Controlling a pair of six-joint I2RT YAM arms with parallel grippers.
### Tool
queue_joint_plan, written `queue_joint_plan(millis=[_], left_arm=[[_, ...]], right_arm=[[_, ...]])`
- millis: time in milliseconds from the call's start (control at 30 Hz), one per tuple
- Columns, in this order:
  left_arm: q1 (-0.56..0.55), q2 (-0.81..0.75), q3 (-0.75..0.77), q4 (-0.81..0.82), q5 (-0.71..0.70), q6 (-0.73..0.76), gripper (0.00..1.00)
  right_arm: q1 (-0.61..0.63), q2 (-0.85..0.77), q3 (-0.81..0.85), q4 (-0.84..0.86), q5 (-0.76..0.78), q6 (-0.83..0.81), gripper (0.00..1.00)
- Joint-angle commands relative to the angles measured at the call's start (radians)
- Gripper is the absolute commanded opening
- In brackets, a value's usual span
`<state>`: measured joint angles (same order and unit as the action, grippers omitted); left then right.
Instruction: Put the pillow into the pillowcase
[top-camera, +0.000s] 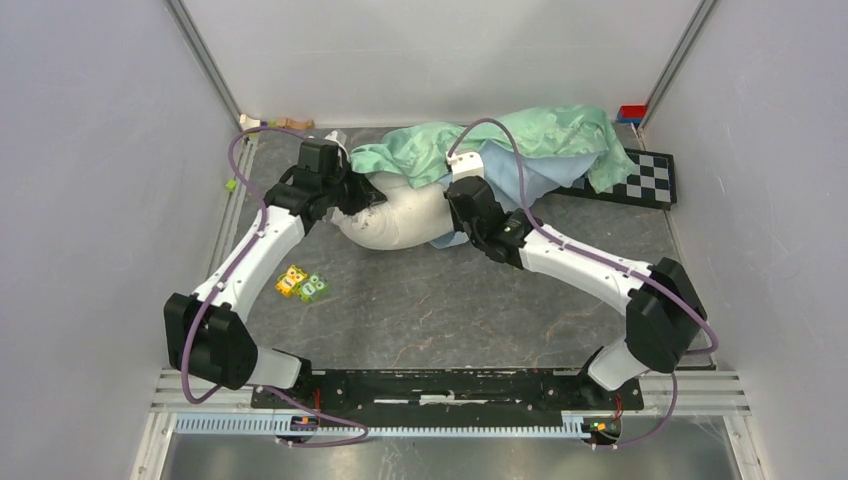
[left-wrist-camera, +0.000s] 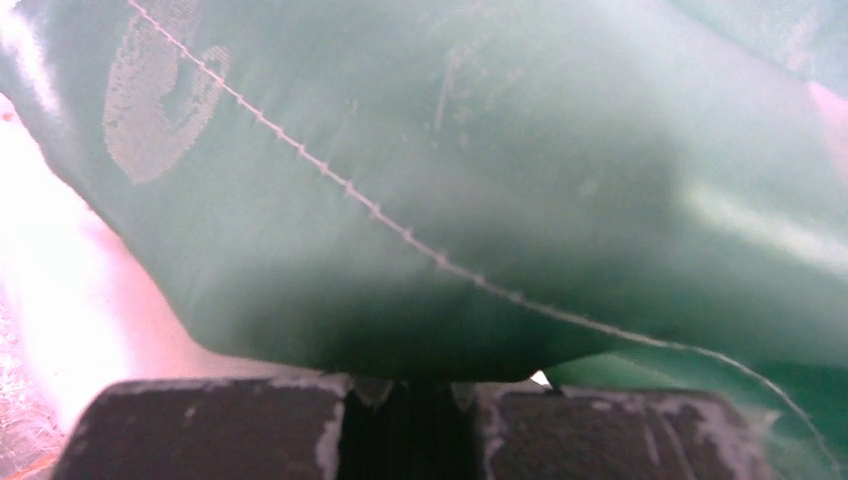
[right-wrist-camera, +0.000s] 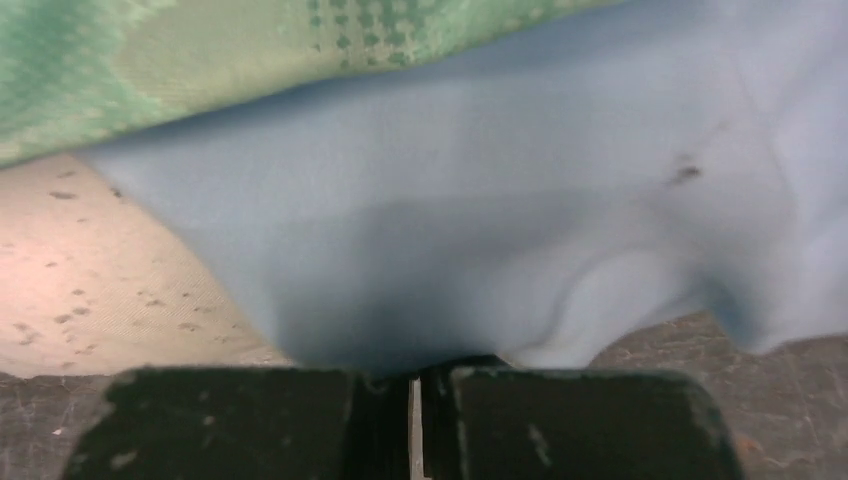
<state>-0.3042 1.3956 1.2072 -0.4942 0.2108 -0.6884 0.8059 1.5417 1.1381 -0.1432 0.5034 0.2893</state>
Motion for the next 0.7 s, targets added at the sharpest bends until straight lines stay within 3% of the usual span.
queue_joint_plan(millis=[0, 100, 200, 300, 400, 533, 667], left_arm=[[0.001, 0.02, 0.05, -0.075, -0.041, 0.023, 0.02], [-0.014, 0.007, 0.077, -0.088, -0.032, 0.022, 0.02], [-0.098, -0.02, 0.109, -0.095, -0.055, -0.006, 0.02], [-0.158, -0.037, 0.119, -0.078, -0.08, -0.058, 0.02], [-0.136, -0.023, 0.097, -0.04, -0.073, -0.111, 0.02], [-0.091, 0.031, -0.007, 0.066, -0.091, -0.193, 0.02], [-0.059, 0.121, -0.151, 0.254, -0.091, -0.306, 0.02]], right_arm=[[0.023, -0.083, 0.184, -0.152, 0.166, -0.042, 0.0], [0.132, -0.123, 0.413, -0.249, 0.213, -0.141, 0.0], [0.307, 0.01, 0.812, -0.398, 0.337, -0.279, 0.0], [0.342, 0.161, 1.057, -0.489, 0.267, -0.327, 0.0], [0.307, 0.195, 0.986, -0.468, 0.194, -0.311, 0.0], [0.237, 0.108, 0.665, -0.305, 0.032, -0.232, 0.0], [0.247, 0.125, 0.639, -0.351, -0.069, -0.17, 0.0]])
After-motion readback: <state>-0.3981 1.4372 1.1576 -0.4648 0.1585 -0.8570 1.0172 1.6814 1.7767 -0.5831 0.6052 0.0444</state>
